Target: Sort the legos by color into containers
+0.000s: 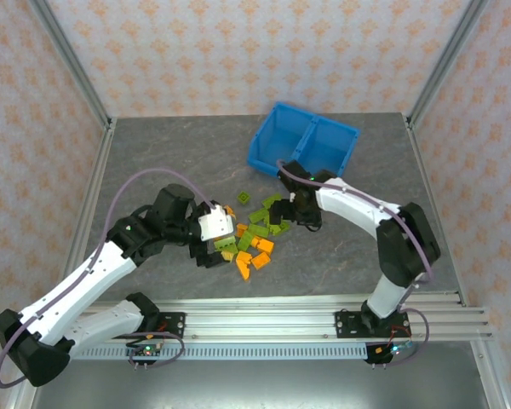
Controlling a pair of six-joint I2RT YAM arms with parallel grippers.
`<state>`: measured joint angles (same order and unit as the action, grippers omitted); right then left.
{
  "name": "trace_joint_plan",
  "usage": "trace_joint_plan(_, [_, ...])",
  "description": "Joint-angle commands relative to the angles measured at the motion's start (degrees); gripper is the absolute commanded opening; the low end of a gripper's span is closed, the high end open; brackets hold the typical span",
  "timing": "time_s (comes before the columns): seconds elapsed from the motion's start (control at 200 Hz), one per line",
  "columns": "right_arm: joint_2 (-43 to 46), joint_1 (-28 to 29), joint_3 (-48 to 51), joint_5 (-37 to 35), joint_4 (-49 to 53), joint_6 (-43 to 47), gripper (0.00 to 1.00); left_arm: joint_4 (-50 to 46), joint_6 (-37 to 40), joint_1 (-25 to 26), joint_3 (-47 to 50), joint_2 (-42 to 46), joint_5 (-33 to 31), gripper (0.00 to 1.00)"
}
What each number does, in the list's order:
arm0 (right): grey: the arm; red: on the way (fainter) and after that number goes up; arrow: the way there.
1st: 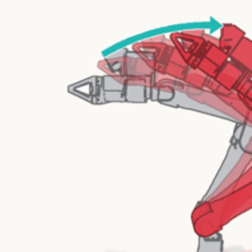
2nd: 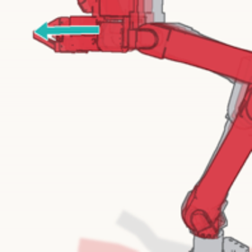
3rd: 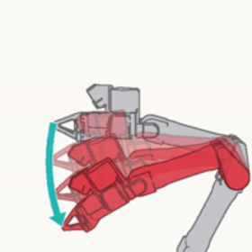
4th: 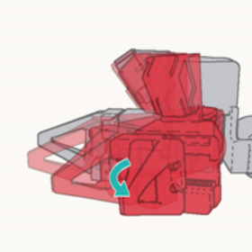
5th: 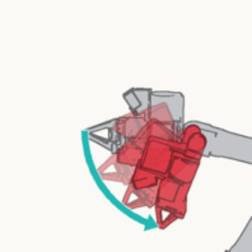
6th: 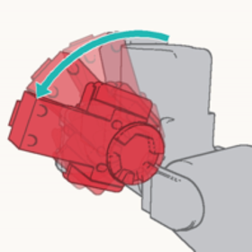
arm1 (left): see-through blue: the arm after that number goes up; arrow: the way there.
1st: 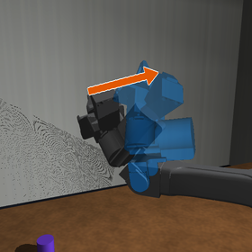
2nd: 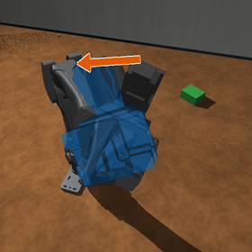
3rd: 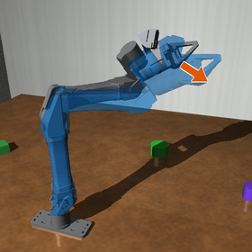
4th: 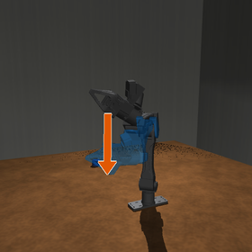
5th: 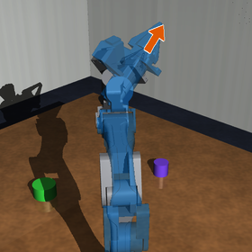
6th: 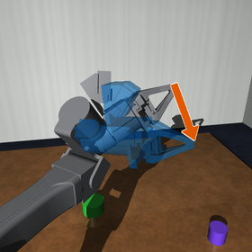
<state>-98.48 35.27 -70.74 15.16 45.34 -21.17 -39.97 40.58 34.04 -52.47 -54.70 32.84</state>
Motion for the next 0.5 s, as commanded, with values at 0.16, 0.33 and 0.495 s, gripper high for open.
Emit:
trace_joint_plan(0.16, [-6.97, 1.82, -5.70, -8.11, 0.05, 4.95, 0.62, -0.61, 5.90, 0.24, 2.32, 0.14, 2.15, 1.00])
trace_joint_plan(0.33, [-8.24, 1.91, -4.58, -4.85, -4.46, 5.41, 0.59, 1.12, 5.84, 0.24, 4.32, 1.65, 1.63, 1.00])
trace_joint_plan(0.495, [-11.12, 2.34, -4.49, -1.64, -5.56, 5.33, 0.59, 2.07, 5.83, 0.24, 4.83, 2.45, 0.82, 1.00])
